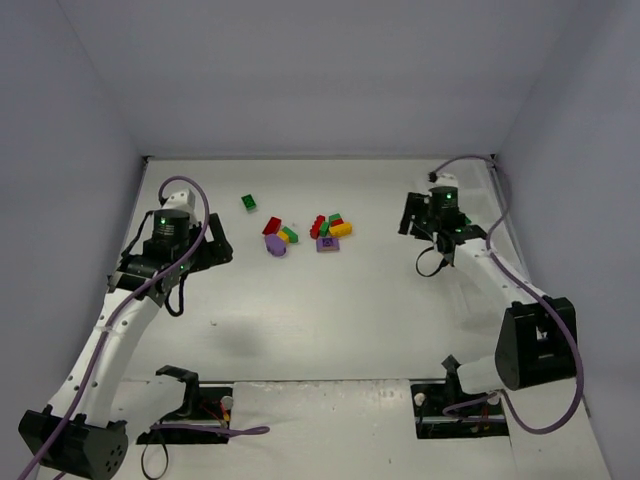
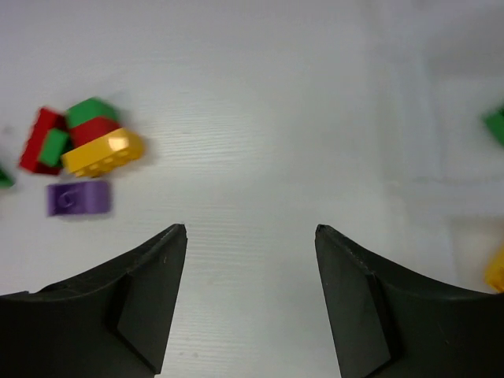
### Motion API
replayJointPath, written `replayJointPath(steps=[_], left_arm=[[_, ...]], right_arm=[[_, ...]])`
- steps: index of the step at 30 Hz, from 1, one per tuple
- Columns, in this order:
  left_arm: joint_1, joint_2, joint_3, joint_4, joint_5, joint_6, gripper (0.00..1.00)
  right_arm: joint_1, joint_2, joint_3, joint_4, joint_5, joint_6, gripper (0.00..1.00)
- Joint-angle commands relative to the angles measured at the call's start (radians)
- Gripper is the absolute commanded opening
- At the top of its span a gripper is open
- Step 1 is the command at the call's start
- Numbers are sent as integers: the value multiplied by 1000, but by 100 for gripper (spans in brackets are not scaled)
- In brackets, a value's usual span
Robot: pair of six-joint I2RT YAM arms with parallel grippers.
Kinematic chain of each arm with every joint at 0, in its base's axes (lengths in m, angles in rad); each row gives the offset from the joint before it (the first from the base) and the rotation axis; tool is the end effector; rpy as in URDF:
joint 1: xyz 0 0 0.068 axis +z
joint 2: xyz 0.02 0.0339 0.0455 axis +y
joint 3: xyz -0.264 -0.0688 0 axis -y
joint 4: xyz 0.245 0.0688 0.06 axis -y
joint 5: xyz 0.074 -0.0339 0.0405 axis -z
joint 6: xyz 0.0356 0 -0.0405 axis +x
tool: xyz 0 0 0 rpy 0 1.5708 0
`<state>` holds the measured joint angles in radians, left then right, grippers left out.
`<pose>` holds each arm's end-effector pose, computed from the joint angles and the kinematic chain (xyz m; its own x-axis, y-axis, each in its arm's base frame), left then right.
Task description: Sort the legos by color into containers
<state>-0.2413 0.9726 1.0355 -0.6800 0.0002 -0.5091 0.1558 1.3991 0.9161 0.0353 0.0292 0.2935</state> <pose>0.1956 -0.0481 0.3435 -0.6072 -0.3525 -0.7121 -0.0651 0.9152 -0.3976 0.3148 0.0484 0.2655 -0.4467 0.2226 -0.8666 0.0001 0.9686 0.2487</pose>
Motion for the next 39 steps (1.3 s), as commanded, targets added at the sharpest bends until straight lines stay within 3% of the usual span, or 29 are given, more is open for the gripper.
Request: replayJointPath(steps=[1,7,8,13,35,39], left_arm=[[-9,2,23,33,0,14,81],[-10,3,29,13,-11,26,81],[-10,2,29,10,-12,27,81],[-9,-8,28,-7,-25,30,81],[-9,-34,6,-35,-62,21,81],[-9,-34,-3,-29,-60,17,81]], right_arm=[[111,64,98,132,-274,-224,63],[295,267,233,74,-337,-356,72],[307,293,274,60,-362,-379,78],[360,448,392,-6,-408,-458,85],[401,679,527,-31,-368,-528,86],[413,690,511,-31,-362,-522,77]])
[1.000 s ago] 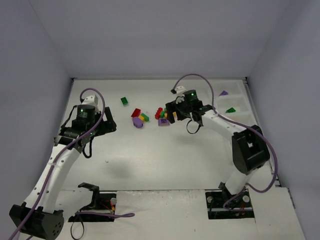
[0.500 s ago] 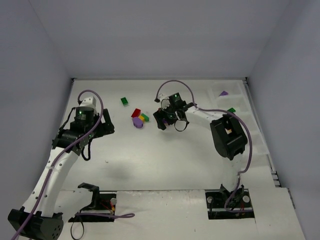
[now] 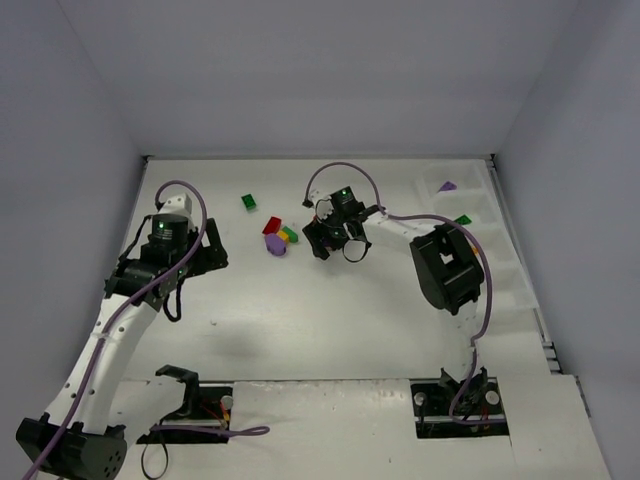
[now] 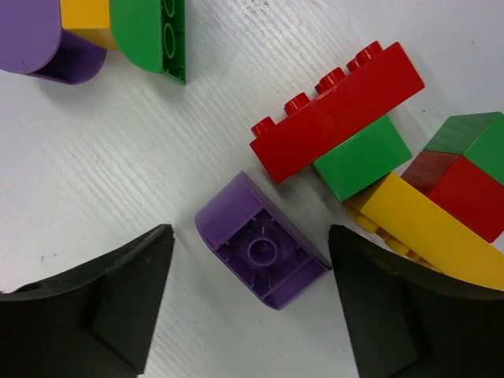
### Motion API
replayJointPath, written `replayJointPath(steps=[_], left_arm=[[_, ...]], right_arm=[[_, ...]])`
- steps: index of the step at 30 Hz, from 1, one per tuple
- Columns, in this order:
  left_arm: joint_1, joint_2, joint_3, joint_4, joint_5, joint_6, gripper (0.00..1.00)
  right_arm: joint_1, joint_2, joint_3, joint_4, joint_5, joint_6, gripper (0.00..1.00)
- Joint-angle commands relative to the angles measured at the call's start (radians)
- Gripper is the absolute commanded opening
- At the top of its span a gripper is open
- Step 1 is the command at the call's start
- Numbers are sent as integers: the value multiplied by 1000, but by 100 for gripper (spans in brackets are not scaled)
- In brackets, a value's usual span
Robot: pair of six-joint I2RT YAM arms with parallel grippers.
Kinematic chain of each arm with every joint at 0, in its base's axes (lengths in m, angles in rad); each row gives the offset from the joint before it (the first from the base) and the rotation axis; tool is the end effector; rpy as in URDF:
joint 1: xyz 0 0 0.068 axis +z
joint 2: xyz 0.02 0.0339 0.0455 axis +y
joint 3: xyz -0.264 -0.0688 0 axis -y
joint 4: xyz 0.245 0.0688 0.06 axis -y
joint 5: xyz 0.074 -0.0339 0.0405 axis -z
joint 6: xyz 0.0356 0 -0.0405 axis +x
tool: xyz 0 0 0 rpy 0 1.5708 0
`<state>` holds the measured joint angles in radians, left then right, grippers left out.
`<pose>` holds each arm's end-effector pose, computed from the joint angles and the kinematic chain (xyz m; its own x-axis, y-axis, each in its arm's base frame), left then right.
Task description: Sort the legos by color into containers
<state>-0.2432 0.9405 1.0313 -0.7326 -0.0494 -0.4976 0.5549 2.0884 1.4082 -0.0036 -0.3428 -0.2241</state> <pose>0.1855 -0.0442 0.3432 -0.6070 -0.3406 -0.7180 -0.0997 0.9290 -0.3564 0.3865 0.2537 0.1675 -0.3640 -0.4719 -0.8030 -0.8190 0.5727 0.0348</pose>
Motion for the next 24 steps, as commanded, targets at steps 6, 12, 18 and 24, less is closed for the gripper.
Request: replayJointPath(steps=[6,12,18,24], left_arm=[[-7,-2,-4,35,-9,-1,81],[-7,11,-4,47,-3,-1,81],[-7,23,7,56,3,5,81],[-7,21,7,53,3,5,81]], right_arm=[[34,-50,-83,17,17,48,49],[43,-143,-189,62,56,101,15],[2,-316,-155,88,183,143,0],[-147,-402,-78,96,350,209,0]])
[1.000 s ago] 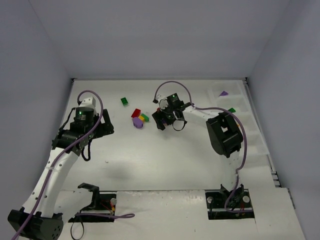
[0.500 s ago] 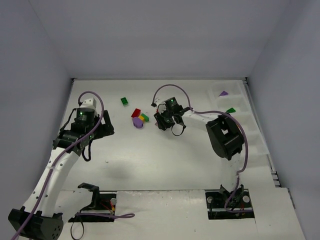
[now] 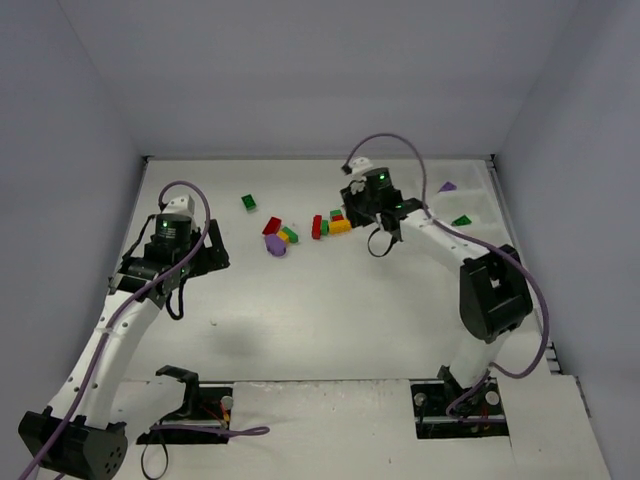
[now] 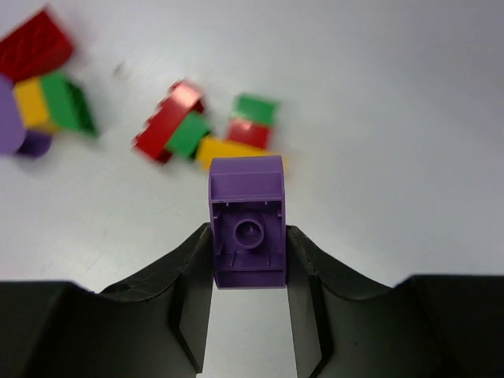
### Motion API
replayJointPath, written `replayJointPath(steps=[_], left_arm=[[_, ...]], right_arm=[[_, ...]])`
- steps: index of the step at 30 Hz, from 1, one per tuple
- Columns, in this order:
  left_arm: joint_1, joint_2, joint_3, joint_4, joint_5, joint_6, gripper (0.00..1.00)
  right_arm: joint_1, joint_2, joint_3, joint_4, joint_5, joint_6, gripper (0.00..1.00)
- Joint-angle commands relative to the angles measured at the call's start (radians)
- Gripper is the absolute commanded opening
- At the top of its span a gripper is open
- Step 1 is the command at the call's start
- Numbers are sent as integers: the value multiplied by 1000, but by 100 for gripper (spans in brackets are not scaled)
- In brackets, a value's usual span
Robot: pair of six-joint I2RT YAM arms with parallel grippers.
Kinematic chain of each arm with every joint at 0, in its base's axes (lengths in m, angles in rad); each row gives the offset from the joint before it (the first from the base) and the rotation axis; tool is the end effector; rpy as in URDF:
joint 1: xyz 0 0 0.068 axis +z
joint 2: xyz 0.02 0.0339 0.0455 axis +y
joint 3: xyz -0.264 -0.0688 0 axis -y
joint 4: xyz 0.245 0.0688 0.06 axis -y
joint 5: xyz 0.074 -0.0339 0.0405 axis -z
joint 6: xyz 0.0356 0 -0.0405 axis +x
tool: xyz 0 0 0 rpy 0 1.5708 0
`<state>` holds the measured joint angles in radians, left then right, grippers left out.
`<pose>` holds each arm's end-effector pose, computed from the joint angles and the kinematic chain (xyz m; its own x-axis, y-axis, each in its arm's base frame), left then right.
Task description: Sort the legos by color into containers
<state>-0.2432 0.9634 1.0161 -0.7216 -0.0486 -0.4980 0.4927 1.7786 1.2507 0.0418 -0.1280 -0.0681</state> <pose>0.1914 -0.0457 0.3352 -0.6260 -0.3363 -0.7036 -0.1087 0.9311 -0.3483 0.3617 0.1993 0.2492 -0.3720 -0.2763 -0.8862 -0.5953 0.8035 -0.0007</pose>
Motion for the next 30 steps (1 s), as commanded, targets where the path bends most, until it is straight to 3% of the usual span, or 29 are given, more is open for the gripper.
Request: replayJointPath(steps=[1,6,14,30], left_arm=[[-7,-3,21,42,3,6,81],[-7,-11,18,39,4,4,81],[-7,-11,16,57,-3,3,81],[-7,-17,16,97,-2,41,81]], right_arm=[[-132,-96,88,50,174,60,0],[-249,-114,119,55,306,151,0],[-402,-127,72,59,347,274,0],[-488,-142,58,72,335,323,0]])
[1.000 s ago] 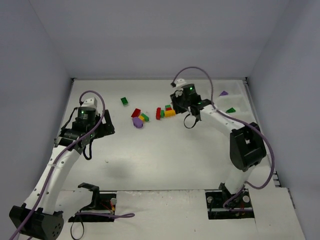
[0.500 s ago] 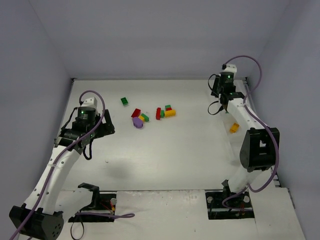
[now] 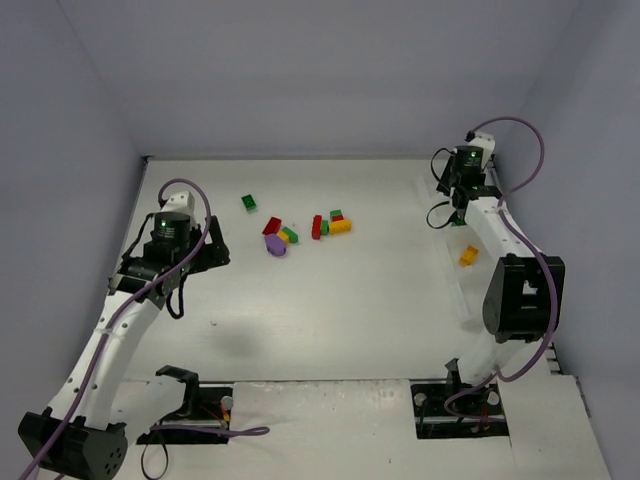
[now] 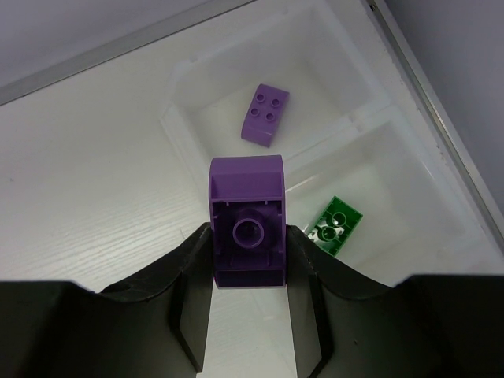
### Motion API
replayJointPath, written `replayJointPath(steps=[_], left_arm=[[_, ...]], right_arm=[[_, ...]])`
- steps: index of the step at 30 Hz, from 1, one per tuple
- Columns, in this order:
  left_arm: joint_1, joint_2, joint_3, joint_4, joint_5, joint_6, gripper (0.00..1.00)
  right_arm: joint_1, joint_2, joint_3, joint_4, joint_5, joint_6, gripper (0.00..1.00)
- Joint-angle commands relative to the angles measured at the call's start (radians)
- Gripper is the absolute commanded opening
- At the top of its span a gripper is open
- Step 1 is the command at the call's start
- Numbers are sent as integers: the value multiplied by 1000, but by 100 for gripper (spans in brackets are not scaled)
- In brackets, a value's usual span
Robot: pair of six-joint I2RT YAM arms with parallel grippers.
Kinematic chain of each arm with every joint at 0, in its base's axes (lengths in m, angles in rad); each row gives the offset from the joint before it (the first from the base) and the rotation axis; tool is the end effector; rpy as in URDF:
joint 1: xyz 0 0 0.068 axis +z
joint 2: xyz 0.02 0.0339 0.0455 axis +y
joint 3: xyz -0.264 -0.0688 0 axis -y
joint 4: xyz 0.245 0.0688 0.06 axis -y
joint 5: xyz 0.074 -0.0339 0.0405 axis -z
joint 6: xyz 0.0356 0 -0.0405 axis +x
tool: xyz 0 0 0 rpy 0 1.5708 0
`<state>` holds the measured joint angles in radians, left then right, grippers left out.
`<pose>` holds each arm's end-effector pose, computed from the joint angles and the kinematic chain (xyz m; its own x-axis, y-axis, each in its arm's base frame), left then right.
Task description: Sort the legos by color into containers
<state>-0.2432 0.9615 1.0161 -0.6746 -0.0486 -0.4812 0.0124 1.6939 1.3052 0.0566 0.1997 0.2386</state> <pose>0.1940 -0.0463 0.3396 -0.5935 -0.3291 -0.7345 -0.0818 0.9325 -0.3517 0.4049 -0.0020 0.3027 -0.2753 0.2282 -0.9339 0.2474 0.9555 0.1606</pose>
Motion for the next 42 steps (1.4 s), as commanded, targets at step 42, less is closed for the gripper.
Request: replayJointPath(steps=[42], left_arm=[[-8,-72,44,-17,-11,-4,81]], right_arm=[[-48,180,192,94,-86,-36,0]])
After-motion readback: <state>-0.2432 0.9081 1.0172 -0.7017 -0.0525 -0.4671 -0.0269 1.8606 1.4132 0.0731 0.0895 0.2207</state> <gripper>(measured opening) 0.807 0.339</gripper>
